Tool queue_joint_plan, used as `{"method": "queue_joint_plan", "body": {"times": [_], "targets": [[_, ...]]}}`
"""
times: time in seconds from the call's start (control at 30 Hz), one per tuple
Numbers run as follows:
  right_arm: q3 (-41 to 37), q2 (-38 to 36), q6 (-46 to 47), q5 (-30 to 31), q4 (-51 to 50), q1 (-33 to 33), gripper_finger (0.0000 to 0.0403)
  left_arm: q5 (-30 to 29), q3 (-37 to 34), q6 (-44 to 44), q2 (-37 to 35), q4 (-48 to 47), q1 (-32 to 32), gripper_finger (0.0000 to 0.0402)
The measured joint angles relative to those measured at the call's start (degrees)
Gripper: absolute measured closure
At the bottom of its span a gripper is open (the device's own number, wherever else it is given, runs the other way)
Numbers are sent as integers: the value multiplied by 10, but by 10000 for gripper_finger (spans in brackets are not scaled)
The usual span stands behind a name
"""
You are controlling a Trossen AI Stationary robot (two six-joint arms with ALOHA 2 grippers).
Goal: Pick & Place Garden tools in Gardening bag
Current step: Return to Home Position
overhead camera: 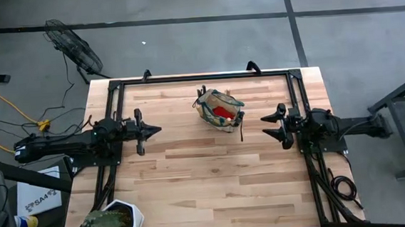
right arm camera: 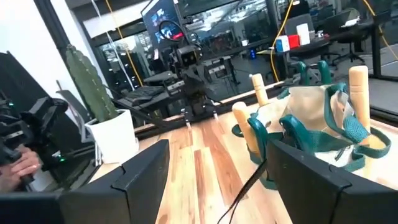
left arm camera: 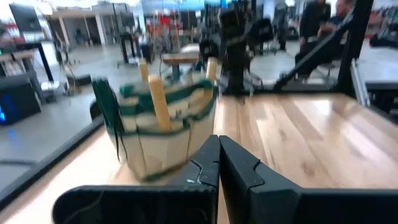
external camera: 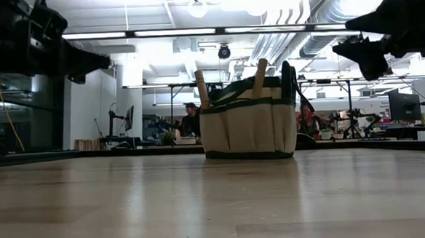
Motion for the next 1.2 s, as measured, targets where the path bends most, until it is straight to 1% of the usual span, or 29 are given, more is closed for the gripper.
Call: {"method": "queue_joint_plan", "body": {"times": [0.1,0.13,0.23,0.3,0.4,0.5,0.7,0.9,1.03,1.13,1.2], "targets": [[0,-41,0,-11,-50,-8,142,-6,-1,-7,-8,-23,0,401],[0,-40,0,-12,-65,-10,142,-14,-1,-10,-10,-28,0,401],[0,-38,-7,-15,-65,-12,142,-44,-2,-12,-14,-50,0,401],[0,-31,-21,-5,-64,-12,142,-42,-2,-12,-14,-56,0,401],[0,-29,-30,31,-58,-12,142,-23,-2,-12,-14,-61,0,401],[0,-24,-30,33,-58,-12,142,-18,-2,-12,-14,-68,0,401],[0,-23,-30,21,-58,-12,142,55,-3,-7,-14,-66,0,401],[0,-23,-30,20,-58,-12,142,57,-3,4,-31,-14,0,401],[-1,-23,-30,20,-58,-12,142,72,-3,13,-64,-19,0,401],[-1,-23,-30,20,-58,-12,142,119,-3,15,-95,-37,0,401],[-1,-23,-30,20,-58,-12,142,177,-3,13,-115,-40,0,401]]}}
